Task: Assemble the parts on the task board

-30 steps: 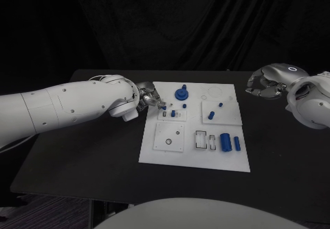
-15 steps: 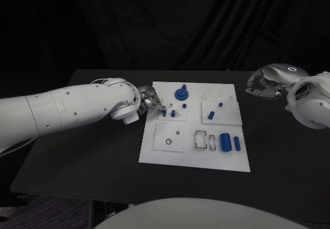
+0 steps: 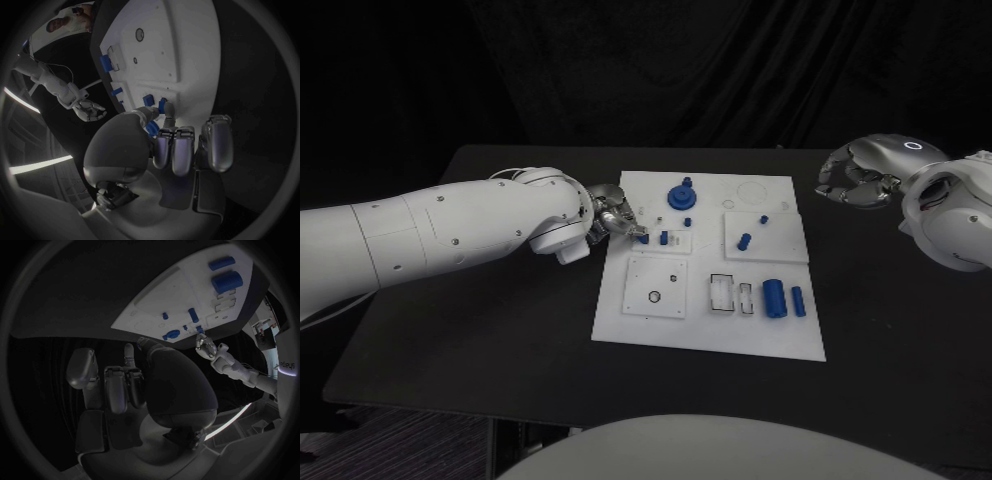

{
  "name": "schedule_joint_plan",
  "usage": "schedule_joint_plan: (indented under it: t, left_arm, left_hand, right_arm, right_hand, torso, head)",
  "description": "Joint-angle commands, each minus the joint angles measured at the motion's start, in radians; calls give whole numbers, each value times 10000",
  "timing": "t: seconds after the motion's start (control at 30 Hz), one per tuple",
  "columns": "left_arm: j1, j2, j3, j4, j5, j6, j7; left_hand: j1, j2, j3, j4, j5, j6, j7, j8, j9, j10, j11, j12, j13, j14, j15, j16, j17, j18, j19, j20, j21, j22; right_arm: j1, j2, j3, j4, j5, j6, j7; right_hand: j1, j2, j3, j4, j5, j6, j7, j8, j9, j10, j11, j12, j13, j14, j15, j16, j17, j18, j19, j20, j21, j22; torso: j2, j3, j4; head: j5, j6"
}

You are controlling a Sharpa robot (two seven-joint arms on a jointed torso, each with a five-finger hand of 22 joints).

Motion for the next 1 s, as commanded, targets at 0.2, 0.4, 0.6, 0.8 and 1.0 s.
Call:
schedule_joint_plan:
  t: [0.2, 0.4, 0.6, 0.8, 1.0]
  left_arm:
    - [-34, -8, 7, 32, 71, 325, -27]
    - [-55, 16, 7, 10, 71, 504, -72]
    - [-75, 34, 7, -27, 71, 481, -21]
    - [-84, 29, 7, -49, 71, 307, 82]
    - [-88, 7, 7, -52, 71, -36, 262]
  left_hand:
    - [-31, 47, 99, -28, 46, -5, -96, -45, -2, 1048, -41, 35, 2632, 1073, -40, 26, 2629, -12, -86, -21, -74, 1418]
    - [-49, 55, 119, -34, 70, -22, -87, -57, -7, 1048, -34, 35, 2632, 1073, -35, 26, 2629, -9, -95, -18, -88, 1413]
    - [-58, 58, 126, -34, 73, -31, -82, -64, -10, 1048, -31, 35, 2632, 1073, -33, 26, 2629, -5, -106, -17, -106, 1405]
    - [-73, 65, 137, -35, 77, -43, -76, -74, -15, 1048, -25, 35, 2632, 1073, -29, 26, 2629, 3, -126, -14, -139, 1389]
    - [-68, 72, 157, -52, 84, -52, -76, -82, -19, 1048, -22, 35, 2632, 1073, -25, 26, 2629, 8, -140, -11, -161, 1379]
  right_arm:
    - [-26, -20, 8, 17, -36, 58, -200]
    - [-26, -25, 8, 18, -36, 58, -201]
    - [-27, -32, 8, 20, -36, 58, -199]
    - [-29, -42, 8, 18, -36, 54, -199]
    - [-36, -42, 8, 19, -36, 47, -192]
  right_hand:
    - [86, -17, -7, -41, 55, 54, 4, -47, -10, 916, -18, -42, 2560, 788, -71, -59, 2271, 118, -86, -6, -59, 1403]
    - [86, -17, -7, -41, 55, 54, 4, -47, -10, 916, -18, -42, 2560, 788, -71, -59, 2271, 118, -86, -6, -59, 1403]
    - [83, -13, -3, -62, 51, 79, 5, -47, -21, 919, -16, -41, 2561, 785, -69, -62, 2267, 116, -78, -6, -68, 1405]
    - [83, -13, -3, -62, 51, 79, 5, -47, -21, 919, -16, -41, 2561, 785, -69, -62, 2267, 116, -78, -6, -68, 1405]
    - [83, -13, -3, -62, 51, 79, 5, -47, -21, 919, -16, -41, 2561, 785, -69, -62, 2267, 116, -78, -6, -68, 1405]
  torso:
    - [-3, -1, 8]
    - [1, 0, 1]
    - [-5, 4, -7]
    - [3, -1, -2]
    - [-1, 0, -10]
  head:
    - [-14, 2]
    - [-14, 2]
    - [-9, 2]
    - [-6, 2]
    - [-5, 2]
